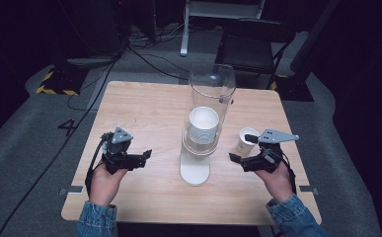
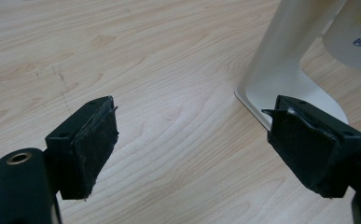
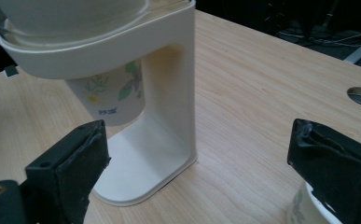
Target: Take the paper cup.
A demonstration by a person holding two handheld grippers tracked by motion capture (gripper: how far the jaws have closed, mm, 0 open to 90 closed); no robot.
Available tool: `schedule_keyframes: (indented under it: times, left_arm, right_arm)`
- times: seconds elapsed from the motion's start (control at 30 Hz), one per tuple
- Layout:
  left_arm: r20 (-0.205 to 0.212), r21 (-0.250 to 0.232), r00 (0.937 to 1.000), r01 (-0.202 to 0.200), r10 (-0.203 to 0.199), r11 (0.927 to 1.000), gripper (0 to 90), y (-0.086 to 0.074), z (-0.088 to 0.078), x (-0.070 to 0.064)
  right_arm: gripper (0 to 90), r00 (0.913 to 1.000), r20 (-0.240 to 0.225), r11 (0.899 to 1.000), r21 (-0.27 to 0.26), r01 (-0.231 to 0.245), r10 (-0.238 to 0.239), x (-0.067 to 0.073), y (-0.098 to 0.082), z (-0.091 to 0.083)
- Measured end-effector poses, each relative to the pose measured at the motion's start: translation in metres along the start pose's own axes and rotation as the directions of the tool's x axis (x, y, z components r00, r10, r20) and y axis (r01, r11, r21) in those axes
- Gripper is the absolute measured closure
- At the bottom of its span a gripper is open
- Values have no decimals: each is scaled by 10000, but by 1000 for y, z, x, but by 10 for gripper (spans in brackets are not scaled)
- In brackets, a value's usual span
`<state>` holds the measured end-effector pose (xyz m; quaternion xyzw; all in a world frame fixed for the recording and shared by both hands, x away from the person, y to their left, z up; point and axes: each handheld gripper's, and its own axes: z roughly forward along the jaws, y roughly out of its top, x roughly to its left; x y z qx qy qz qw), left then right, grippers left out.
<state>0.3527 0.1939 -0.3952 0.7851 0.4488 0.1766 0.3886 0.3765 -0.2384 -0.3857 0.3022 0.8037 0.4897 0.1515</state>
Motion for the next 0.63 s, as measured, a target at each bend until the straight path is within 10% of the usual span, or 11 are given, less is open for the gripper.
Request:
schedule_keyframes:
  times: [0.17, 0.63]
  left_arm:
    - [203, 130, 9998, -65, 62, 9999, 157, 1, 2, -1]
    - [223, 186, 9997, -69, 65, 9998, 157, 0, 3, 0]
  right_arm:
    - [189, 9994, -357, 9997, 223, 57, -49, 4, -1, 3]
    - [160, 9984, -549, 9996, 242, 155, -141, 10, -7, 15]
